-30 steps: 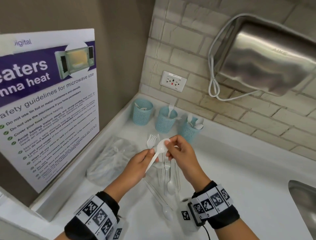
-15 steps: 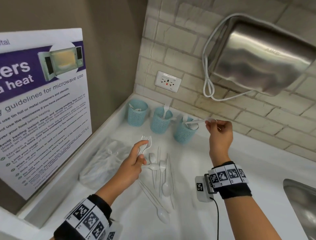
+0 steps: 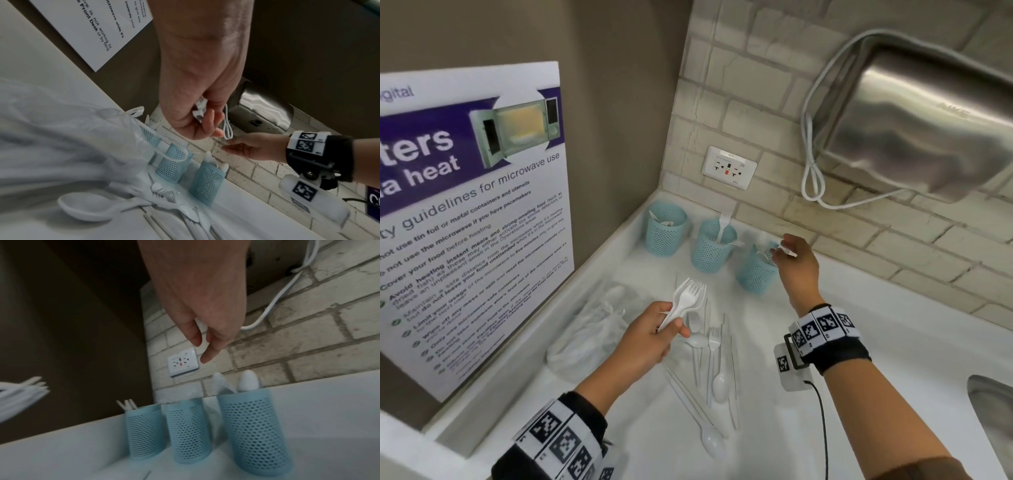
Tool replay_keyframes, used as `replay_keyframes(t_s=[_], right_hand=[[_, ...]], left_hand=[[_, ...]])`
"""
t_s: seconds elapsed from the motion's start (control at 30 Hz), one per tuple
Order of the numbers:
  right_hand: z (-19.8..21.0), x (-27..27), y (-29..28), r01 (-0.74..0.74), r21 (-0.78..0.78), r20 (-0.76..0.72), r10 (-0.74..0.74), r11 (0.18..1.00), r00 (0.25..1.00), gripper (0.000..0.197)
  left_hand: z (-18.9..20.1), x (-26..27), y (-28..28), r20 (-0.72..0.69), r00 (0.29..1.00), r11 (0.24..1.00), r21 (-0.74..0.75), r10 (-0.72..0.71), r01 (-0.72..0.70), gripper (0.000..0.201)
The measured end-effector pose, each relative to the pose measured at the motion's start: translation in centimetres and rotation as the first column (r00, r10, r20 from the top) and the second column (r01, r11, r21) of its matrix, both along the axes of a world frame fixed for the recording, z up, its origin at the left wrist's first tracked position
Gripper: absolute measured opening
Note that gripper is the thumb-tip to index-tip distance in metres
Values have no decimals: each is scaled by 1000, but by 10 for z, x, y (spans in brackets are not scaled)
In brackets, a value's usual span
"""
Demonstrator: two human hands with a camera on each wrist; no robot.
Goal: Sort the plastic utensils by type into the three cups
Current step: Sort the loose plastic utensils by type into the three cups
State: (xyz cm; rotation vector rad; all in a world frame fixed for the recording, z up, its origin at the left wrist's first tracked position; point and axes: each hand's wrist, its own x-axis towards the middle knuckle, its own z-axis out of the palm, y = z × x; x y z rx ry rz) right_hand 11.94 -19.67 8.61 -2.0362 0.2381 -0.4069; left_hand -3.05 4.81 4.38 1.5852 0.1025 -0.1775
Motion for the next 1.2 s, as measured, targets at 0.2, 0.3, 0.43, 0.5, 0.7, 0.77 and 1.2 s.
replay_keyframes(t_s=[0.2, 0.3, 0.43, 0.5, 0.7, 0.77, 1.2], right_hand=[[5, -50, 50, -425, 131, -91, 438, 896, 895, 22], [6, -73, 68, -623, 97, -245, 625, 776, 741, 31], [-1, -90, 84, -704, 285, -293, 758, 651, 582, 33], [1, -93, 86, -670, 428, -264, 792, 607, 550, 28], [8, -93, 83, -584, 599, -232, 817, 547, 527, 38], [9, -90, 80, -549, 625, -229, 802, 556, 552, 35], [53, -11, 33, -282, 651, 108, 281, 705, 954, 15]], left_hand=[[2, -3, 0, 15, 999, 999, -3, 34, -34, 12], [4, -4, -1, 15, 1000, 1000, 5, 9, -9, 12], [6, -5, -2, -30, 995, 995, 9, -96, 97, 24], [6, -6, -3, -56, 987, 989, -8, -148, 147, 32], [8, -7, -3, -57, 981, 983, -6, -185, 185, 41], [8, -7, -5, -51, 983, 984, 3, -179, 179, 39], [-3, -3, 2, -20, 1000, 999, 43, -18, 19, 24]])
